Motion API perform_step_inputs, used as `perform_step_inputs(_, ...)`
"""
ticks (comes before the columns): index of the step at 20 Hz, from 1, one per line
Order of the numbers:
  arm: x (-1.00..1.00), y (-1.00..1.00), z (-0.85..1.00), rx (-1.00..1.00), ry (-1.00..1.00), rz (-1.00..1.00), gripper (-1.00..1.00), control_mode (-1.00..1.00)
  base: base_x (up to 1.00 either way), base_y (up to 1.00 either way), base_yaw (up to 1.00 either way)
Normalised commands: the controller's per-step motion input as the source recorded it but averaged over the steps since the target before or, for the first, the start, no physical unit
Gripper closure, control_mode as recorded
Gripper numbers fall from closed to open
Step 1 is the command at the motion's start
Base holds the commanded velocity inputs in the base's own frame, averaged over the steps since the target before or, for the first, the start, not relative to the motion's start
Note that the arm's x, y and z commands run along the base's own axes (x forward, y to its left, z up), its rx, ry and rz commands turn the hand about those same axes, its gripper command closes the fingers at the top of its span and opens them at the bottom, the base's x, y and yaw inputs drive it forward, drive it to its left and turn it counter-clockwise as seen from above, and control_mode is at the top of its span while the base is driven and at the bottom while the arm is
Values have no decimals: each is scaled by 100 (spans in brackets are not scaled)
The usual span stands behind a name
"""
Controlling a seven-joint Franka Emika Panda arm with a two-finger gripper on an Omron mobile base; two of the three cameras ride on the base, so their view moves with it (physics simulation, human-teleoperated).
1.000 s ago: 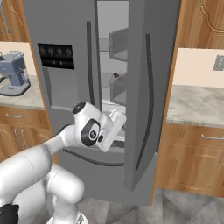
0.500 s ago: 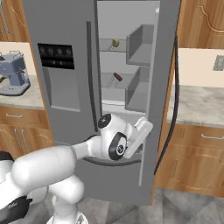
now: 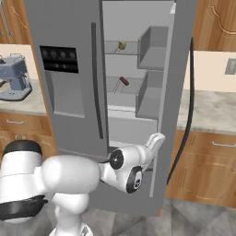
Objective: Retrieve the sausage and cheese from the fridge and place them on the cutting board on the counter.
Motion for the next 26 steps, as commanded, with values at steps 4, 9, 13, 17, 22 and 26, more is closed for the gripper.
perform_step_inputs(4, -78, 94, 71, 5, 0, 2, -100, -100, 0, 0, 0)
perform_step_inputs(9, -31, 100, 93, 0, 8, 4, -100, -100, 0, 0, 0)
perform_step_inputs(13, -5, 100, 100, 0, 25, 2, -100, -100, 0, 0, 0)
perform_step_inputs(17, -11, 100, 87, 0, 27, 4, -100, -100, 0, 0, 0)
perform_step_inputs(22, 1, 92, 71, -3, 31, 22, -100, -100, 0, 0, 0)
perform_step_inputs(26, 0, 81, 37, -20, 37, 54, -100, -100, 0, 0, 0)
